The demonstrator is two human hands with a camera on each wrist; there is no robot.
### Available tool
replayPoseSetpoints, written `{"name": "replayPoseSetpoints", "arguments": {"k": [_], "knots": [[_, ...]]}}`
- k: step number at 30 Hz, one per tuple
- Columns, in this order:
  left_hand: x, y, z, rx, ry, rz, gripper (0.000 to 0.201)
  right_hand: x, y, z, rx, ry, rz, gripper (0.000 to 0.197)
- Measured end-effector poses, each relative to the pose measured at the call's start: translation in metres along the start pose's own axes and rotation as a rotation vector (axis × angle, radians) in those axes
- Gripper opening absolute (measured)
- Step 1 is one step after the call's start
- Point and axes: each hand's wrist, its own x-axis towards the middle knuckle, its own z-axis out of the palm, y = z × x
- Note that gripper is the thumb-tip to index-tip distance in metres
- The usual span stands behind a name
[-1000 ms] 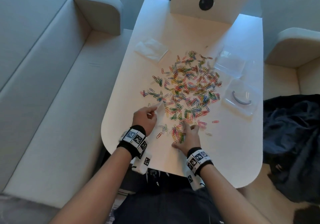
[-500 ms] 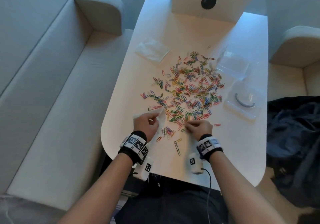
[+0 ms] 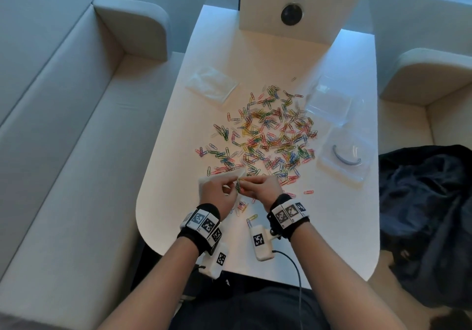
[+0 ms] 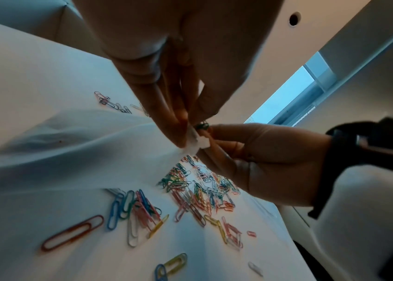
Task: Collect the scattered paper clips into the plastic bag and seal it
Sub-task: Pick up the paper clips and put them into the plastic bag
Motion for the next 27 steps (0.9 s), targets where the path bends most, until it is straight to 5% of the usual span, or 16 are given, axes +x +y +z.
{"name": "replayPoseSetpoints", "arguments": {"k": [2,7,11,17,21,27], "knots": [[-0.001,0.001,-0.002,0.021,0.016,0.021,0.027,0.004,0.001,0.004,-0.098,0.046,0.023,0.007],[0.0,0.005,-0.003,0.023,-0.004,0.03,0.026,0.006,-0.01,0.015,-0.467,0.111,-0.006,0.023],[0.002,0.005,-0.002,-0.006,0.011,0.013,0.027,0.002,-0.014,0.026,-0.873,0.182,-0.231,0.018],[0.004,0.007,-0.011,-0.022,0.027,-0.046,0.031,-0.004,-0.015,0.034,-0.801,0.169,-0.271,0.033],[0.008,0.004,-0.034,-0.022,0.057,-0.128,0.033,-0.013,-0.009,0.004,-0.703,0.285,-0.402,0.019],[0.006,0.0,-0.083,-0.063,0.129,-0.15,0.033,-0.045,0.068,-0.049,-1.004,0.127,0.05,0.111]]}}
